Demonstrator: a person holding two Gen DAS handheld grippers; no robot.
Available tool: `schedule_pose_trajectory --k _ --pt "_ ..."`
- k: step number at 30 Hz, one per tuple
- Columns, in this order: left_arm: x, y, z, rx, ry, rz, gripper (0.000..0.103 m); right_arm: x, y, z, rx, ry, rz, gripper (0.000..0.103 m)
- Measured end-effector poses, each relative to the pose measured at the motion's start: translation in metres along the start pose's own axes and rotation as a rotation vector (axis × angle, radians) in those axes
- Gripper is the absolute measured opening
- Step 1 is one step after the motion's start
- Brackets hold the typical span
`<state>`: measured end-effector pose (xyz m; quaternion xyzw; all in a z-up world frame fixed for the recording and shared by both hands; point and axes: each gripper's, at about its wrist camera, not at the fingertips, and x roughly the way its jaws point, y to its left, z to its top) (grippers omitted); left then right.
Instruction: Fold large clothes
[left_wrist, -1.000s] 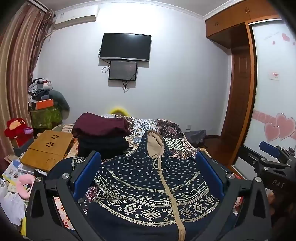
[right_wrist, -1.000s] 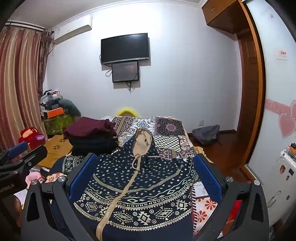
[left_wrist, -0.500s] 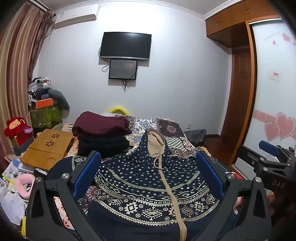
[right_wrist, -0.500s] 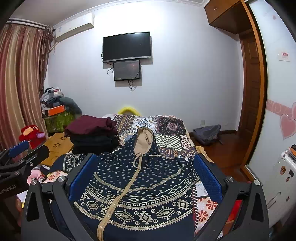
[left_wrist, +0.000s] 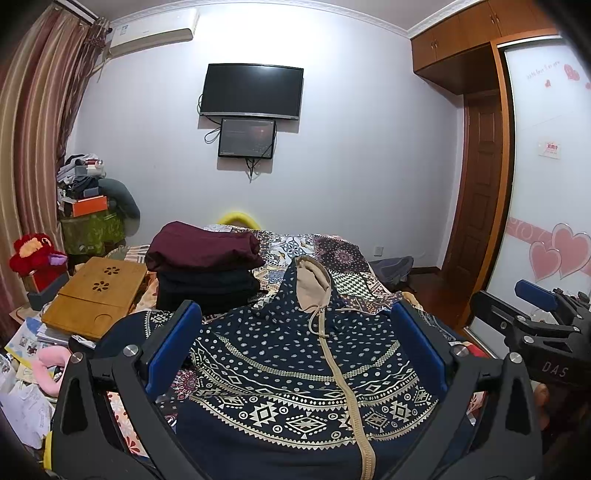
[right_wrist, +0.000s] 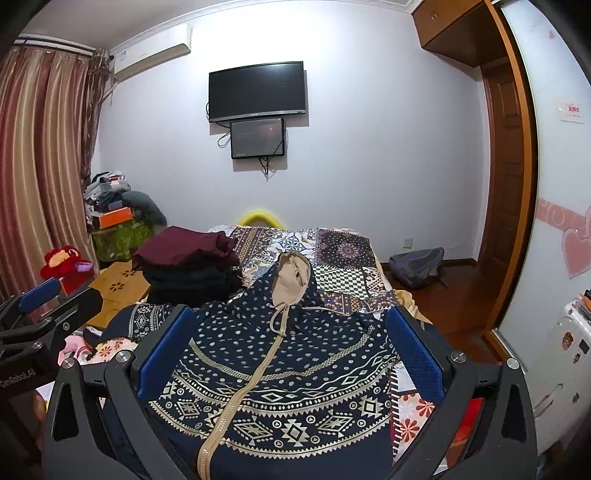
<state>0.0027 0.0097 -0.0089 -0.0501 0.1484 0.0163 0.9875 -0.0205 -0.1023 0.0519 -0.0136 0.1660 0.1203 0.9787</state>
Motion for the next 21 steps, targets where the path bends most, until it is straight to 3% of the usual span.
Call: schedule_pose_trajectory --k 21 --pt "0.0017 0.0038 -0.0028 -0.007 0.003 0.003 0.103 0.0000 0.0024 -0.0010 -0.004 0.004 0.003 0.103"
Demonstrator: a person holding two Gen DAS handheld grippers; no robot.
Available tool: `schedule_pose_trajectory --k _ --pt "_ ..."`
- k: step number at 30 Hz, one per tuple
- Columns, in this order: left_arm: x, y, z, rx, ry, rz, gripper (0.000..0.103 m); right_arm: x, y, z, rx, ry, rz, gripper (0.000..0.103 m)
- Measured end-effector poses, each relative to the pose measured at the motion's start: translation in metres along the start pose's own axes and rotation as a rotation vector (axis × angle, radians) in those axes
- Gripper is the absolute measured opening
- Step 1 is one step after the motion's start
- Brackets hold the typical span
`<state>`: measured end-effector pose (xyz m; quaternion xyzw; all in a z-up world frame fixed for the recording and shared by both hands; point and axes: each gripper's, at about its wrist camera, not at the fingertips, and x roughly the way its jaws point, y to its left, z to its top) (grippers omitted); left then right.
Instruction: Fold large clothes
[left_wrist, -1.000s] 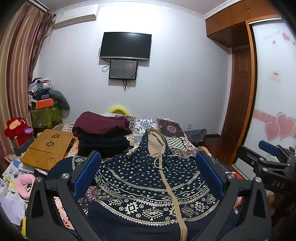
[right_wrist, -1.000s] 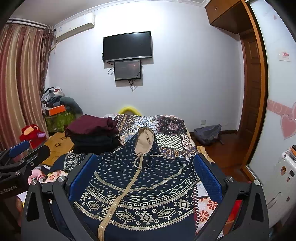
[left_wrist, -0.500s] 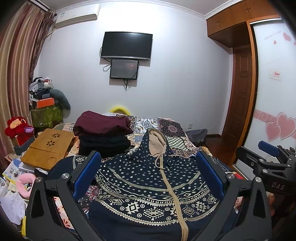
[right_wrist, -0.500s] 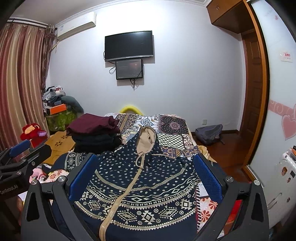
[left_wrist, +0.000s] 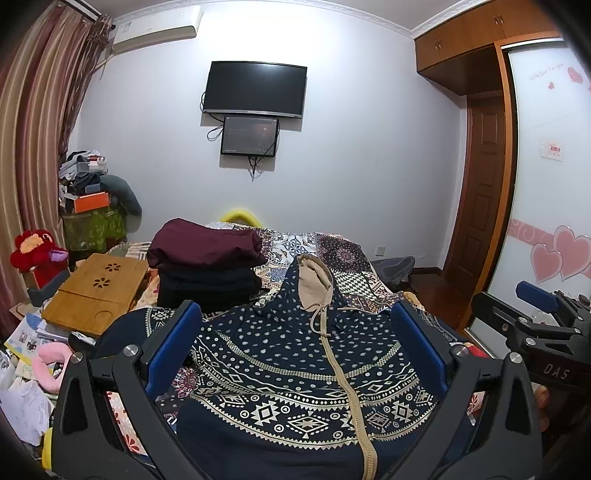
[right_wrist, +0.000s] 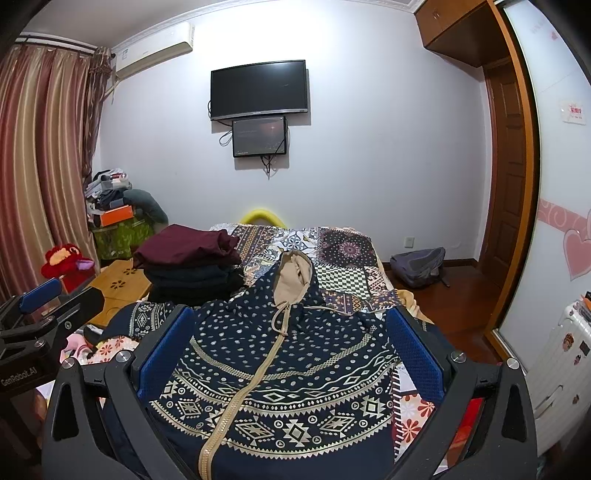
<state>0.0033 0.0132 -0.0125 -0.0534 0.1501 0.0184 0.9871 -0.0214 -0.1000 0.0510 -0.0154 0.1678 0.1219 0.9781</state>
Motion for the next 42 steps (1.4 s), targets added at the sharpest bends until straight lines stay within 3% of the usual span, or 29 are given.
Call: schedule_pose_trajectory --k 26,38,42 --pt "0.013 0.011 0.001 -0.021 0.017 0.018 0.103 0.022 -0.004 0.006 -0.009 0.044 -0.001 0.103" --pt "0.056 0.041 0.007 -0.047 0.047 0.093 0.103 0.073 -0.005 0.018 -0.044 0.084 -0.042 0.103" --pt "0.083 0.062 0.013 -0.079 0.093 0.092 0.103 0.098 -0.008 0.022 -0.050 0.112 -0.049 0.103"
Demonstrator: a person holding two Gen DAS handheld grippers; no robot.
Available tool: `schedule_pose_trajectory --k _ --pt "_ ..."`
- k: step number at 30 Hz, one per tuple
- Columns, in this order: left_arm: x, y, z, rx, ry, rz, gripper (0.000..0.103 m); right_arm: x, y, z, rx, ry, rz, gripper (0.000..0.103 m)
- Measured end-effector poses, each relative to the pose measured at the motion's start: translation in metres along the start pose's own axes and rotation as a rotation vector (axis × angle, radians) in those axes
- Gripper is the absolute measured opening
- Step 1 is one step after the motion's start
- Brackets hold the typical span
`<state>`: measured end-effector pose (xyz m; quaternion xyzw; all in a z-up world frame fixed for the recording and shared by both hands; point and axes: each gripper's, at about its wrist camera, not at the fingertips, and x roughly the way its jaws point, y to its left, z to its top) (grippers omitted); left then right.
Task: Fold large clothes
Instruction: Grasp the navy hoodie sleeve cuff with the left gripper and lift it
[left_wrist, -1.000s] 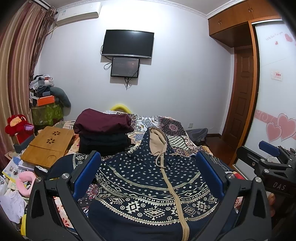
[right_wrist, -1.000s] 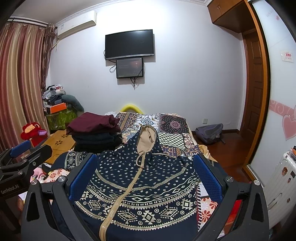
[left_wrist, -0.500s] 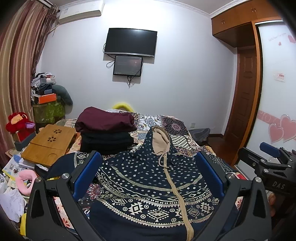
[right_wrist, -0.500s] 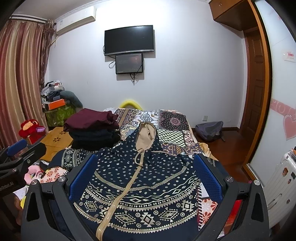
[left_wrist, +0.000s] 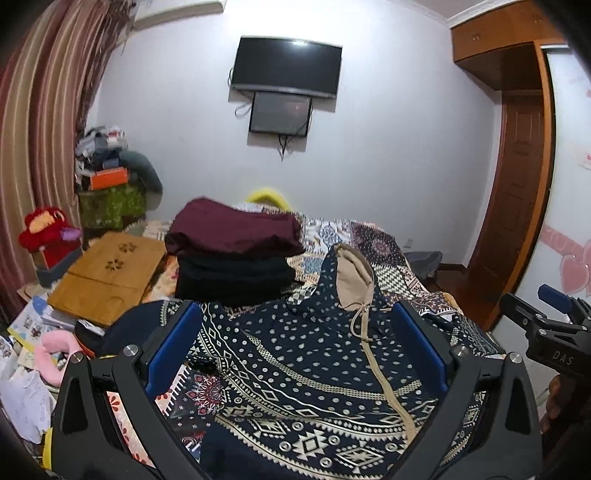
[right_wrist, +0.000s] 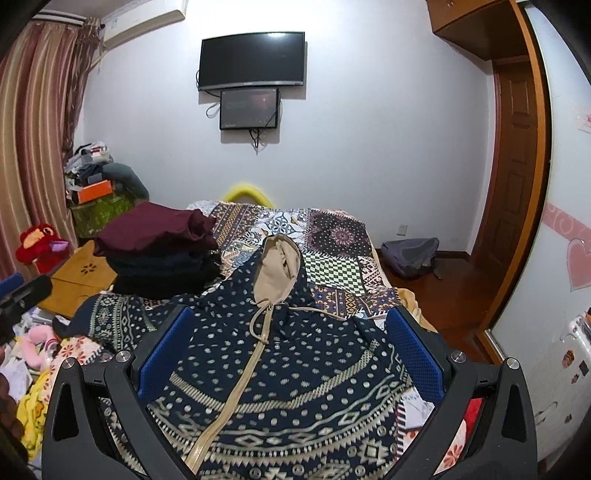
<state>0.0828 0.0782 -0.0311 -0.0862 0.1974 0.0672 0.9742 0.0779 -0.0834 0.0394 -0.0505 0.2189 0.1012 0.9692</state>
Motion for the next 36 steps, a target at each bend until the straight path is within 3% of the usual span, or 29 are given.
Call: schedule_pose_trajectory --k 7,12,17,22,27,32,36 --pt "0.066 0.064 0.014 -0.114 0.130 0.053 0.103 0.047 0.001 0.006 -0.021 0.083 0.011 0.103" --pt "0.106 0.120 0.020 -0.181 0.192 0.164 0.103 0.080 0.000 0.004 -0.033 0.164 0.018 0.103" --pt "0.154 0.194 0.005 -0.295 0.351 0.210 0.103 0.105 -0.002 0.000 -0.027 0.230 0.016 0.103" --pt "0.178 0.251 -0.031 -0.456 0.464 0.210 0.102 0.125 -0.005 -0.007 -0.003 0.303 0.015 0.103" --pt "0.195 0.289 -0.073 -0.671 0.554 0.127 0.096 0.140 -0.007 -0.011 0.011 0.343 0.021 0.103" --pt "0.204 0.315 -0.105 -0.866 0.580 0.052 0.087 0.148 -0.007 -0.014 0.013 0.363 0.022 0.103" --pt "0.218 0.325 -0.115 -0.908 0.589 0.052 0.076 0.149 -0.006 -0.014 0.011 0.368 0.017 0.103"
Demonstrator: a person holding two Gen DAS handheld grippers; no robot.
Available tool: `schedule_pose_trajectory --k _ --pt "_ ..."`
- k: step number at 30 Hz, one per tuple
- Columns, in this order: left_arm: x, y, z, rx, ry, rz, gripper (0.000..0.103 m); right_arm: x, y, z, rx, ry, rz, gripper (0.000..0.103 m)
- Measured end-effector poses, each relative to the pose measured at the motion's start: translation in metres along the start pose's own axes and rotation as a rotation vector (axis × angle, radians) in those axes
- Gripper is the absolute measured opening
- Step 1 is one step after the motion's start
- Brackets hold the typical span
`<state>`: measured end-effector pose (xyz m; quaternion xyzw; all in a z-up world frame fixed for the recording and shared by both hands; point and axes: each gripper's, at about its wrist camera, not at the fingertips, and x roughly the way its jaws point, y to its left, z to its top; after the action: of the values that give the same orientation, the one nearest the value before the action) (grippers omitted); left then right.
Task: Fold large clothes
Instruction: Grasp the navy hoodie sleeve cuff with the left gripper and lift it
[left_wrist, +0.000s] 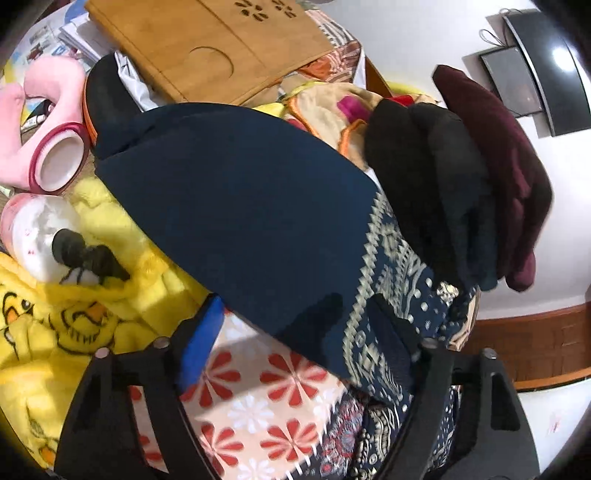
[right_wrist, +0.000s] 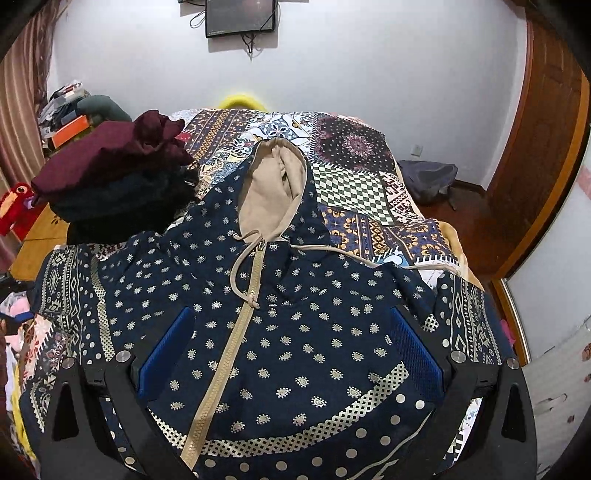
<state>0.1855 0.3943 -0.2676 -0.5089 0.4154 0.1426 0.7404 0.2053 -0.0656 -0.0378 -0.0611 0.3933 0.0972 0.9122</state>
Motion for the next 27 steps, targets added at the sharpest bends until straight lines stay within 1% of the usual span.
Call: schedule_pose_trajectory --k 2,4,5,6,7,8,9,10,11,12,14,16,19,20,21,23,25,27 --pt "0.007 0.002 0.006 -0.009 -0.007 0.004 0.072 -0.001 -0.001 0.000 0.002 -0.003 -0.003 0.103" --pt "0.011 0.003 0.011 0.003 -0.025 0.052 0.058 -0.003 -0.002 0.001 0.004 -0.007 -0.004 0.103" --pt "0.013 0.003 0.013 0.004 -0.030 0.058 0.055 -0.004 -0.003 0.002 0.004 -0.010 -0.005 0.103" --pt "0.013 0.003 0.014 0.004 -0.036 0.054 0.049 -0.005 -0.004 0.002 0.004 -0.014 -0.008 0.103" --pt "0.011 0.001 0.014 0.009 -0.051 0.063 0.039 -0.006 -0.004 0.002 0.003 -0.017 -0.012 0.103" --pt "0.008 -0.003 0.015 0.029 -0.072 0.092 0.032 -0.008 -0.005 0.002 0.002 -0.019 -0.015 0.103" --pt "0.003 -0.010 0.014 0.063 -0.100 0.142 0.020 -0.009 -0.005 0.002 0.002 -0.022 -0.016 0.103" --pt "-0.001 -0.017 0.013 0.103 -0.129 0.185 0.012 -0.011 -0.006 0.002 0.001 -0.024 -0.018 0.103" --pt "-0.008 -0.027 0.010 0.156 -0.154 0.223 0.011 -0.012 -0.006 0.002 0.000 -0.026 -0.019 0.103" --pt "-0.014 -0.036 0.007 0.192 -0.169 0.226 0.011 -0.013 -0.007 0.002 -0.004 -0.026 -0.021 0.103" --pt "-0.027 -0.052 0.000 0.246 -0.202 0.208 0.008 -0.014 -0.005 0.002 -0.020 -0.022 -0.021 0.103" --pt "-0.046 -0.077 -0.009 0.328 -0.266 0.213 0.005 -0.016 -0.003 0.001 -0.037 -0.026 -0.015 0.103" --pt "-0.070 -0.118 -0.024 0.447 -0.353 0.196 0.004 -0.019 0.001 0.002 -0.069 -0.033 0.001 0.103" --pt "-0.080 -0.138 -0.033 0.504 -0.385 0.176 0.004 -0.019 0.002 0.002 -0.074 -0.034 0.003 0.103" --pt "-0.081 -0.152 -0.036 0.537 -0.401 0.160 0.004 -0.020 0.003 0.002 -0.079 -0.035 0.008 0.103" --pt "-0.093 -0.185 -0.053 0.626 -0.432 0.113 0.004 -0.021 0.003 0.002 -0.084 -0.036 0.023 0.103" --pt "-0.097 -0.217 -0.071 0.706 -0.441 0.060 0.004 -0.021 0.000 0.002 -0.077 -0.033 0.039 0.103" --pt "-0.095 -0.244 -0.089 0.771 -0.427 0.009 0.004 -0.023 -0.003 0.000 -0.070 -0.031 0.044 0.103"
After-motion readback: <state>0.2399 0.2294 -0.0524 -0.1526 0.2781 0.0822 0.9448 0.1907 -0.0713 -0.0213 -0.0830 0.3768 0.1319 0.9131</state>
